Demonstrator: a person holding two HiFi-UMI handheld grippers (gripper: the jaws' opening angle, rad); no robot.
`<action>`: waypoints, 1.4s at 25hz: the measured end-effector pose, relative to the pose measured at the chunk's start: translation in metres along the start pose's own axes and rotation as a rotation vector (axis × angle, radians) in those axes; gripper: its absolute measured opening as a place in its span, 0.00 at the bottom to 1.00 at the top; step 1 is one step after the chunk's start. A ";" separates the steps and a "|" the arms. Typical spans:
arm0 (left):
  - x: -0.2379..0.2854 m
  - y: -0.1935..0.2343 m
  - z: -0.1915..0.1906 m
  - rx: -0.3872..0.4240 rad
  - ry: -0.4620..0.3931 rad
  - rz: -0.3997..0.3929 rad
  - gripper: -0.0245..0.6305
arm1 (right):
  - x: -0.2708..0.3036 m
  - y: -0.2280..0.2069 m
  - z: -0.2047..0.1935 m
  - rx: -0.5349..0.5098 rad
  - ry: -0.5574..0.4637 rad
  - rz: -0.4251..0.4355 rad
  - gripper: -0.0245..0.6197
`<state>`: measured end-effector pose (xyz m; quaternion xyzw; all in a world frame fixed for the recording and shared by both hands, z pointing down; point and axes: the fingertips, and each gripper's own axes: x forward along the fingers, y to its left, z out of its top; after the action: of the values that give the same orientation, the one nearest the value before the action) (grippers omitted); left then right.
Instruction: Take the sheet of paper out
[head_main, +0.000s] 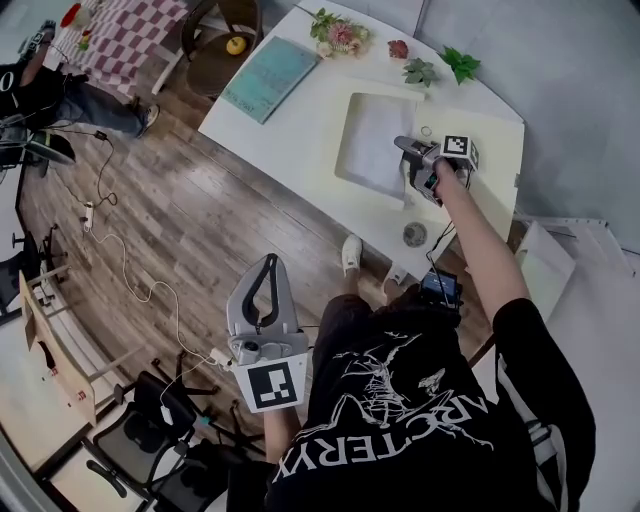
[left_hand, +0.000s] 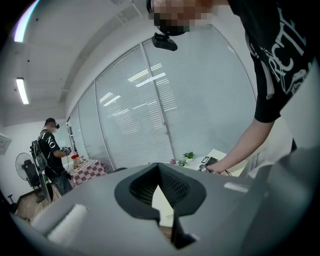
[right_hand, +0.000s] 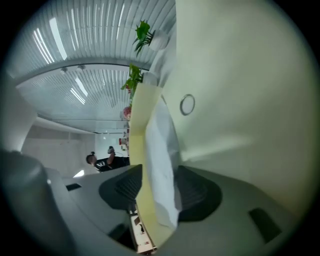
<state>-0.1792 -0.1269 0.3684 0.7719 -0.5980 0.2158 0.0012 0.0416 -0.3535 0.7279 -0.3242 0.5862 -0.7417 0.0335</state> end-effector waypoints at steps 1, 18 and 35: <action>0.000 -0.001 0.000 0.001 0.001 -0.004 0.05 | 0.003 -0.005 -0.001 -0.009 -0.009 -0.038 0.34; 0.017 -0.028 0.032 0.031 -0.143 -0.127 0.05 | -0.065 0.041 -0.027 -0.276 -0.022 -0.091 0.06; 0.071 -0.117 0.132 0.027 -0.402 -0.404 0.05 | -0.335 0.274 -0.128 -1.347 -0.742 -0.090 0.06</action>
<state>-0.0142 -0.1932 0.3025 0.9026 -0.4175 0.0619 -0.0846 0.1481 -0.1859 0.3232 -0.5259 0.8478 -0.0680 -0.0069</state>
